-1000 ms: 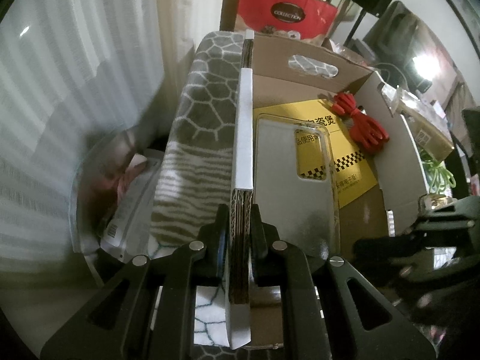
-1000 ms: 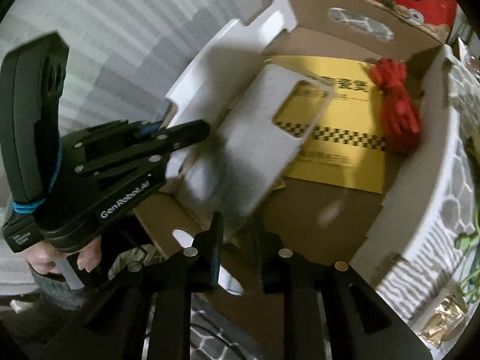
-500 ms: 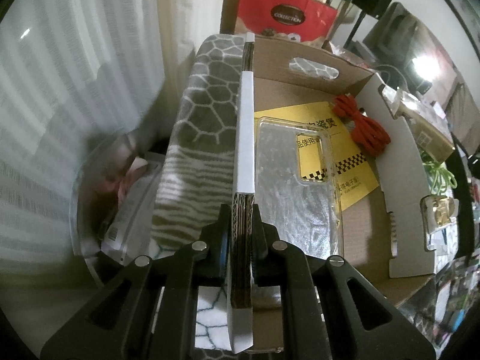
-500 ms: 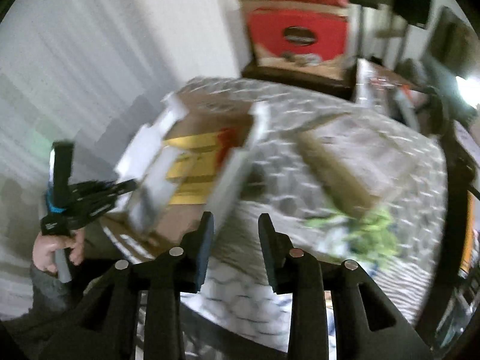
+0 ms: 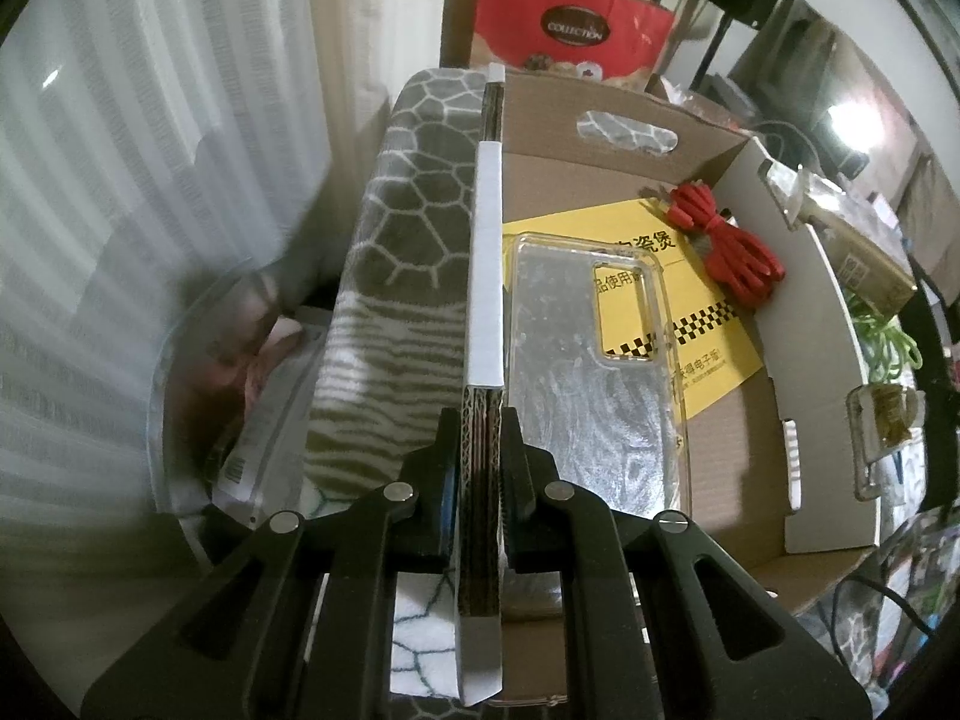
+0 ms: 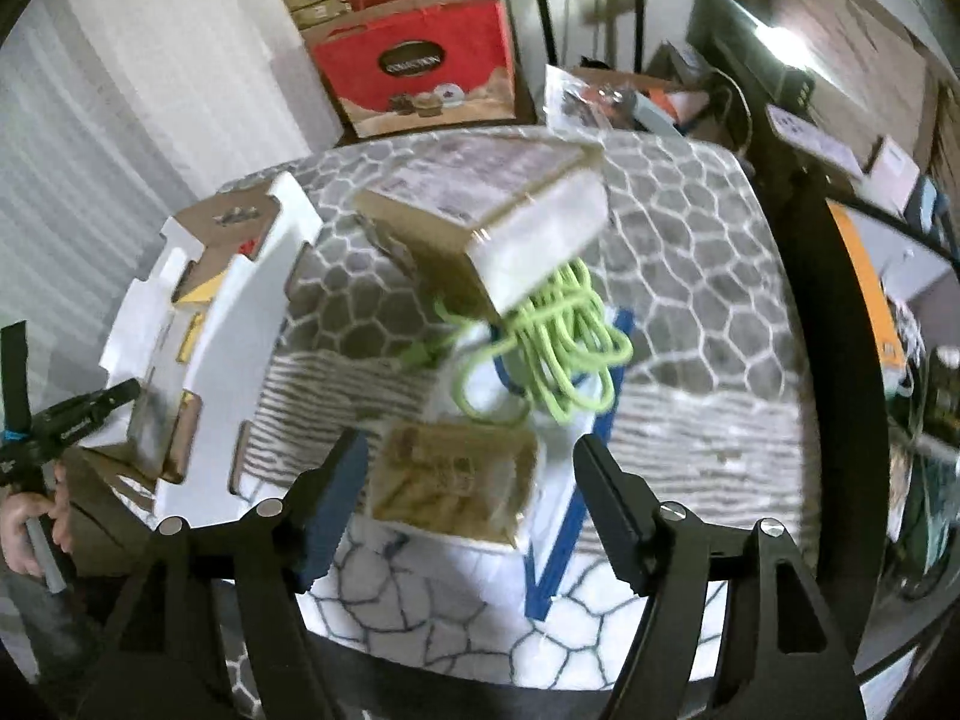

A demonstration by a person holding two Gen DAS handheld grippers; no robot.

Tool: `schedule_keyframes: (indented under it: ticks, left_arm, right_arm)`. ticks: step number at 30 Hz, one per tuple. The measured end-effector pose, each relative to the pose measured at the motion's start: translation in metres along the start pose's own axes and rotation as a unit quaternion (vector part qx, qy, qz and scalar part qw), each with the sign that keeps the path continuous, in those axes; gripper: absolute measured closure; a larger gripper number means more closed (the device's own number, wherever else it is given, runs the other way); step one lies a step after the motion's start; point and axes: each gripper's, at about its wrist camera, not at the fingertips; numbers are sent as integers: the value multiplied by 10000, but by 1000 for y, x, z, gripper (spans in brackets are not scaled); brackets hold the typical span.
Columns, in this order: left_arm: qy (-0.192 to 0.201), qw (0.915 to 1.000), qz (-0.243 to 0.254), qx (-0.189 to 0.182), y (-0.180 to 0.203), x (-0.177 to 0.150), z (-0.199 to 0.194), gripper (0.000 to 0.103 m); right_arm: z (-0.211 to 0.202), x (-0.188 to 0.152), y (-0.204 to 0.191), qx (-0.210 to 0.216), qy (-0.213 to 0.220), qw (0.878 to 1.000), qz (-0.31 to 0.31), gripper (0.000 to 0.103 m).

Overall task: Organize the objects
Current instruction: 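Grasp the gold foil pouch on the table with the right tool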

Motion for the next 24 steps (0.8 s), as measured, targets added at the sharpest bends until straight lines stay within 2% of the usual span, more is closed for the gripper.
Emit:
schedule_keyframes:
  ticks: [4,9,15,19,21,24]
  left_arm:
    - [6,10000,0,13,1,0,0,92]
    - [7,10000,6,21,1,-1,0,92]
    - [17,10000,4,23,2,-1,-1,92]
    - [13,10000,3,8,1,-1,-1,92]
    - [15,10000,1,16,1,-1,-1,92]
    - [18,10000,-9,11,1,-1,-1,92]
  right_arm:
    - [8,-10,1,-96,34,9998,176,18]
    - [17,-21,-7,-227,117,9995,204,12]
    - [30,-27,-21,-388,83,9992,90,12]
    - [45,-30,-31,-713,-9,9975,-34,12]
    - [47,-31,-32,-745,3,9972,-21,12]
    - [49,-31,-31,-669,-10,9977,-54,23]
Point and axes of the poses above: each gripper's, at about its wrist camera, not at the fingertips, and z roughly the way its jaws point, y to its right, x to its top, and after that the axes turned 4 degrees about -x, right-handed
